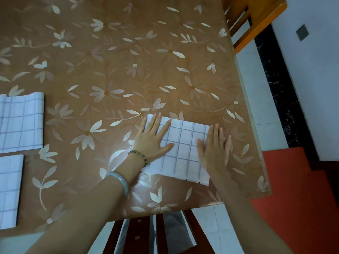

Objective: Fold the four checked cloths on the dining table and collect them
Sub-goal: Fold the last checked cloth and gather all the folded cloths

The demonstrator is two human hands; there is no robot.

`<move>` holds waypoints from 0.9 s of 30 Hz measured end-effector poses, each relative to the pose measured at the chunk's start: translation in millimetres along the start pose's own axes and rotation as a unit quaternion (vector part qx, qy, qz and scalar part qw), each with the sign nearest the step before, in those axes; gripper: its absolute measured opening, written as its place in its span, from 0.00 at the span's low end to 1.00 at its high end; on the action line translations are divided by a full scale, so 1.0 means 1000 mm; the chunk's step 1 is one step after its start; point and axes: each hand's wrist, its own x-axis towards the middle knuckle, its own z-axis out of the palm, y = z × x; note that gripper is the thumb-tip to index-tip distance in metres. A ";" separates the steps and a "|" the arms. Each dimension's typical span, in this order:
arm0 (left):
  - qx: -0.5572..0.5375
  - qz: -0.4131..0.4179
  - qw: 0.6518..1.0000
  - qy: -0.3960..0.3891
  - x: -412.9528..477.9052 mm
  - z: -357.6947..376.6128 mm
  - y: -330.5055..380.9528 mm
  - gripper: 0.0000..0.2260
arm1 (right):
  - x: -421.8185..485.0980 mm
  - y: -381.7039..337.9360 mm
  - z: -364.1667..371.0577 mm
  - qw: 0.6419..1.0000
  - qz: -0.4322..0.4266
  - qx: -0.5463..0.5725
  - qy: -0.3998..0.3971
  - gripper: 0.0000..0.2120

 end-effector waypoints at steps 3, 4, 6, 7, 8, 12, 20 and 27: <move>0.018 0.008 1.000 0.008 0.000 -0.002 0.001 0.38 | -0.001 -0.008 -0.014 0.999 0.027 0.010 0.038 0.34; 0.020 0.010 1.000 0.009 0.000 -0.002 0.001 0.38 | 0.002 -0.019 -0.020 0.998 0.025 0.029 0.049 0.34; 0.012 0.015 1.000 0.010 0.000 -0.003 0.001 0.39 | 0.011 -0.050 -0.030 0.994 -0.023 0.095 0.058 0.32; 0.004 0.018 1.000 0.009 0.000 -0.003 0.002 0.38 | 0.014 -0.068 -0.032 0.988 -0.064 0.130 0.047 0.31; -0.001 0.019 1.000 0.006 0.000 -0.004 0.002 0.38 | 0.016 -0.084 -0.031 0.983 -0.103 0.151 0.027 0.31; 0.000 0.011 1.000 0.003 0.000 -0.003 0.003 0.39 | 0.020 -0.107 -0.015 0.982 -0.152 0.110 -0.018 0.33; 0.033 -0.033 0.999 0.007 -0.003 -0.009 -0.012 0.41 | 0.018 -0.009 -0.001 0.999 -0.031 0.016 -0.019 0.33; 0.051 -0.027 0.998 0.011 -0.008 -0.009 -0.023 0.39 | 0.012 -0.020 -0.018 0.999 0.002 -0.002 0.037 0.32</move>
